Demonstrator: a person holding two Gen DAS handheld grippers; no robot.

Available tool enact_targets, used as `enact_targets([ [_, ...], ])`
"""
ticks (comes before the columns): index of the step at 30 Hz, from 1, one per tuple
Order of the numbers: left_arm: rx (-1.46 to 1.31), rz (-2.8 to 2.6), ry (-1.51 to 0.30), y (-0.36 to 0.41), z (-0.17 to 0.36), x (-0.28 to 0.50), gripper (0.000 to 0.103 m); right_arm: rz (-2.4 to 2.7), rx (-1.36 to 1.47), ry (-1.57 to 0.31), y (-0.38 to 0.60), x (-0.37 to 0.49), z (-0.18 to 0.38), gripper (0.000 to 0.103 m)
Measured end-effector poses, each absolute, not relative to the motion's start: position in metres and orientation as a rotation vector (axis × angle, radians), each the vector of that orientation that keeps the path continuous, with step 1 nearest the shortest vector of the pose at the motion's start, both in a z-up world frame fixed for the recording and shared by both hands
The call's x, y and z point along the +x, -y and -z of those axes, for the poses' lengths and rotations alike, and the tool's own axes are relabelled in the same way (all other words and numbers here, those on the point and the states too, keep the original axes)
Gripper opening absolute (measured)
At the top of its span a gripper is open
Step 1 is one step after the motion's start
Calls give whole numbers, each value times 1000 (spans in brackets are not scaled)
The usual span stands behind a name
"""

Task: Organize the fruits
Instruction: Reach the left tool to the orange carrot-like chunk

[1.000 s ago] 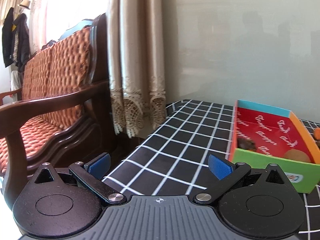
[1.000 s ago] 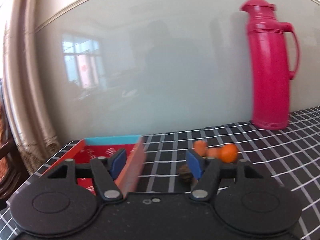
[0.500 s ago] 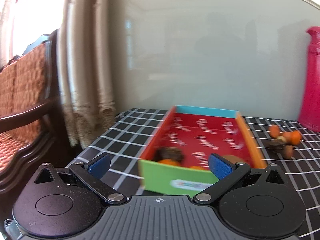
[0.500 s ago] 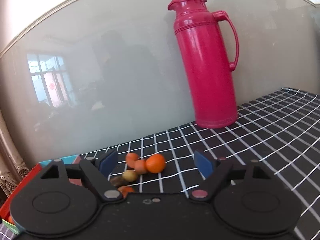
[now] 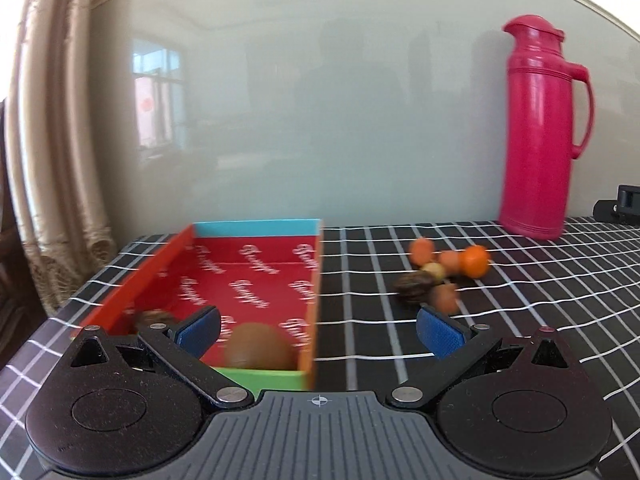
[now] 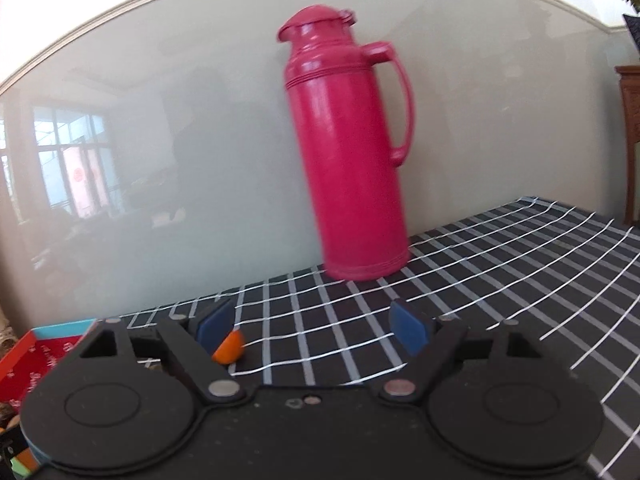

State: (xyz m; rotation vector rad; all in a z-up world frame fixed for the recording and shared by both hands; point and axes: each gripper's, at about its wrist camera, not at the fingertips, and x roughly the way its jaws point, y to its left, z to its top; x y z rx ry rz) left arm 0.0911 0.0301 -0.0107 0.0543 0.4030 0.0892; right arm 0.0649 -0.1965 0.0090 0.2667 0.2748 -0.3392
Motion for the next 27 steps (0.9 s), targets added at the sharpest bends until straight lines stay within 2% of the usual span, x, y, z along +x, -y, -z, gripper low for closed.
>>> enact_targets([
  [23,34,24,-514,42,34,162,102,556,227,-323,297,47,8,84],
  [24,29,29,-520,44,35,165,101,568,227,-326,300,48,9,84],
  [26,27,35,-536,49,38,172,89,589,217,-337,305,49,11,84],
  [27,22,46,-549,51,39,175,88,596,211,-341,307,50,12,84],
])
